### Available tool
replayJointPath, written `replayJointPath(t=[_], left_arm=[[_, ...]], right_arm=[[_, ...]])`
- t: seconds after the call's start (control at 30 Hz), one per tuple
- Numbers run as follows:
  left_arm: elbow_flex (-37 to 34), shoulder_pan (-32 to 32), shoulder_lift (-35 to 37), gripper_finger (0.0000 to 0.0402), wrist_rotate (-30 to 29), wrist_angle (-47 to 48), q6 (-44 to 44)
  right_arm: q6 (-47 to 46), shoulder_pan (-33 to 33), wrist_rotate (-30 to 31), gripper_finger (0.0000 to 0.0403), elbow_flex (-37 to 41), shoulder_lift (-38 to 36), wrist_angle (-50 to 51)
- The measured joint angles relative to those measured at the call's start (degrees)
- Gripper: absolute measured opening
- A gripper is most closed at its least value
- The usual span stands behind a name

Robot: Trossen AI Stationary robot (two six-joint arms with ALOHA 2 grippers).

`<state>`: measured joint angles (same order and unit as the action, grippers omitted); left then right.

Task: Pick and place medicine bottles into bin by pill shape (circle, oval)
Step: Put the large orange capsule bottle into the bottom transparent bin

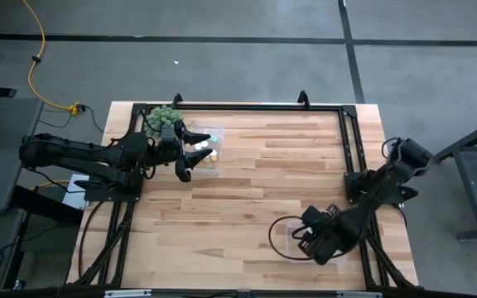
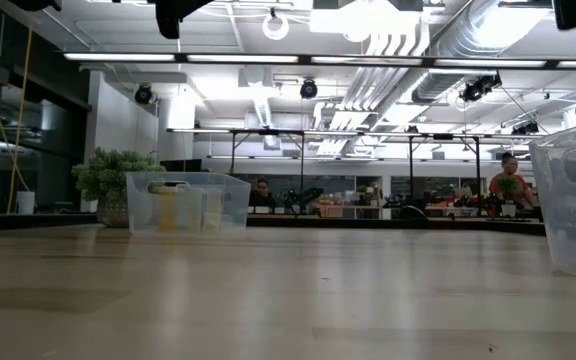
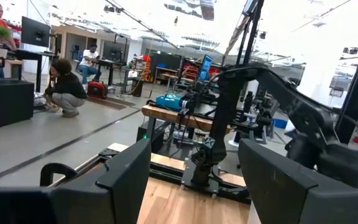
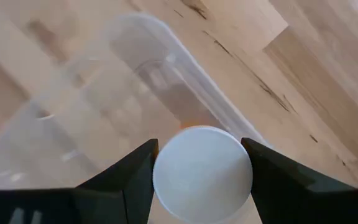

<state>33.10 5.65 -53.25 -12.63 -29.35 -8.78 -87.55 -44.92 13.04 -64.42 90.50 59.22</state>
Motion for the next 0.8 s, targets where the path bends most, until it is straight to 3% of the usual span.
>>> replayJointPath(t=[0.27, 0.57, 0.8], left_arm=[[0.0, 0.0, 0.0, 0.0231, -0.6, 0.0, 0.0], [0.0, 0.0, 0.0, 0.0231, -0.6, 0.0, 0.0], [0.0, 0.0, 0.0, 0.0231, -0.6, 0.0, -0.2]], right_arm=[[0.5, -0.6, 0.9, 0.0209, 0.0, 5.1, -1.4], [0.4, -0.3, 0.2, 0.0209, 0.0, 5.8, -2.4], [0.6, 0.3, -2.0, 0.0248, -0.1, 5.8, -4.9]])
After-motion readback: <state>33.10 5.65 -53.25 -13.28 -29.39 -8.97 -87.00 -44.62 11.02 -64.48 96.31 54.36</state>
